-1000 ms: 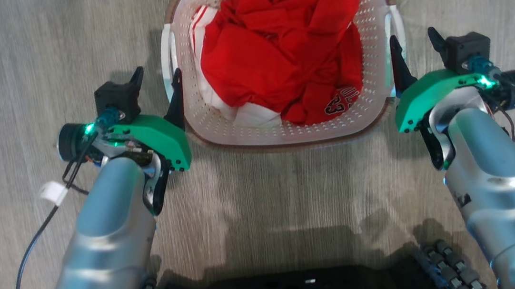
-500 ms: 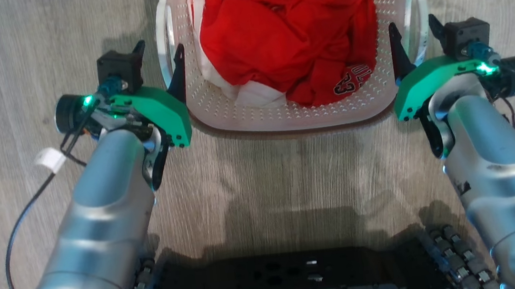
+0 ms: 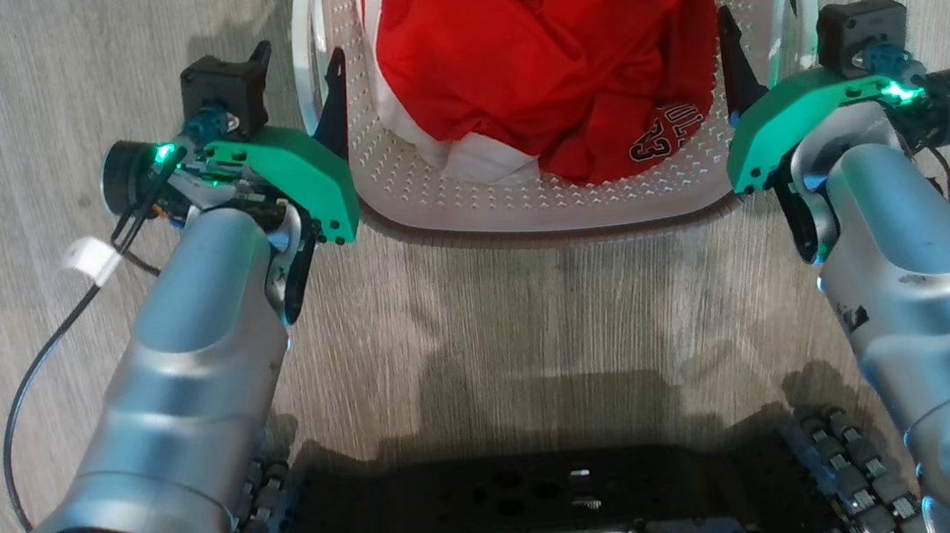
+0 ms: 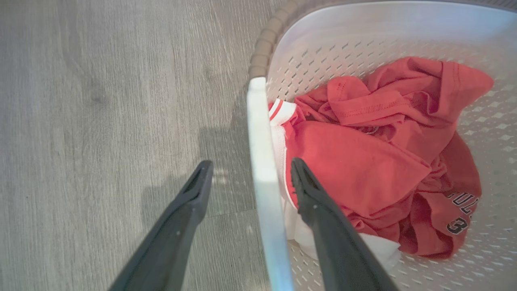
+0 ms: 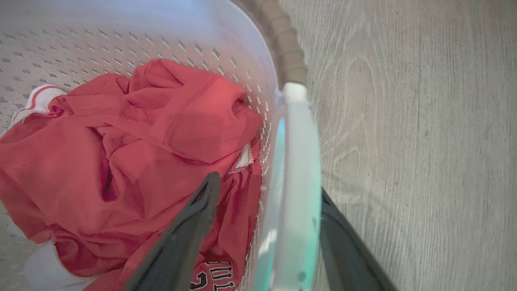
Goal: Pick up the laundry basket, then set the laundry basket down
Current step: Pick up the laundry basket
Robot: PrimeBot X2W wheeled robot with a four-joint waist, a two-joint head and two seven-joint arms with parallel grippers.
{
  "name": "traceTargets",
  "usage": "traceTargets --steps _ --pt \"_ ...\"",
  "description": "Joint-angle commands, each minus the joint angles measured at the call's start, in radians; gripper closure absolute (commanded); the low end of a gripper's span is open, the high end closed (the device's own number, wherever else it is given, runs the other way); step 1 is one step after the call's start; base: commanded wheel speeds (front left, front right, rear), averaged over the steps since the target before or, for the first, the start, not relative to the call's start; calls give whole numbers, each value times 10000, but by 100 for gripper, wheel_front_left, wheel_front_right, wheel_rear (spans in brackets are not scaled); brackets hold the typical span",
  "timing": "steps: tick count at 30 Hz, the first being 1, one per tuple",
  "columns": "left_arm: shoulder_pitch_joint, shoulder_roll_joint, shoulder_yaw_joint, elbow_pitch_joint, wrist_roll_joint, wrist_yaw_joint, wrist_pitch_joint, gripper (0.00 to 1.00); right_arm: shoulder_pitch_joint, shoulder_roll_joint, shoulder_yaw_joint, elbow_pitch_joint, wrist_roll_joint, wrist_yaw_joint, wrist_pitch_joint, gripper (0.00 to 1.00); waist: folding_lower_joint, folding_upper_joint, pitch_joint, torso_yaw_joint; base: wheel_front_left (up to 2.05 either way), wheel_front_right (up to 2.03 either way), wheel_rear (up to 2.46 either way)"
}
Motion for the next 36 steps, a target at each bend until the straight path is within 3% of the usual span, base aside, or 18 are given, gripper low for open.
traceTargets --steps 1,8,12,14,15,16,19,20,22,36 --pt "114 245 54 -34 -116 84 -95 0 285 168 279 -59 49 27 -76 0 1 -1 11 9 0 0 0" --pt "-137 244 -299 157 -299 149 -95 0 111 168 488 258 235 27 -76 0 1 -1 144 4 0 0 0" --pt "-268 244 -444 222 -376 192 -95 0 22 168 519 458 276 27 -76 27 1 -1 234 -15 0 0 0" --pt "-319 244 -508 232 -413 202 -95 0 -19 168 510 532 278 27 -76 47 1 -1 271 -23 0 0 0" --pt "-341 244 -539 235 -430 210 -95 0 -35 168 502 563 277 27 -76 52 1 -1 283 -26 0 0 0" --pt "-359 244 -567 239 -444 226 -95 8 -48 168 493 601 274 27 -76 55 1 -1 292 -30 0 0 0" --pt "-395 244 -721 328 -478 191 -95 91 -87 168 480 694 294 27 -76 68 1 -1 293 -43 0 0 0" --pt "-403 244 -765 347 -497 185 -95 100 -97 168 476 725 296 27 -76 75 1 -1 287 -45 0 0 0" --pt "-408 244 -836 365 -541 193 -95 100 -117 168 468 800 293 27 -76 99 1 -1 266 -39 0 0 0" --pt "-151 244 -1210 418 -979 249 -95 100 -128 168 711 1371 604 27 -76 100 1 -1 -214 -21 0 0 0"
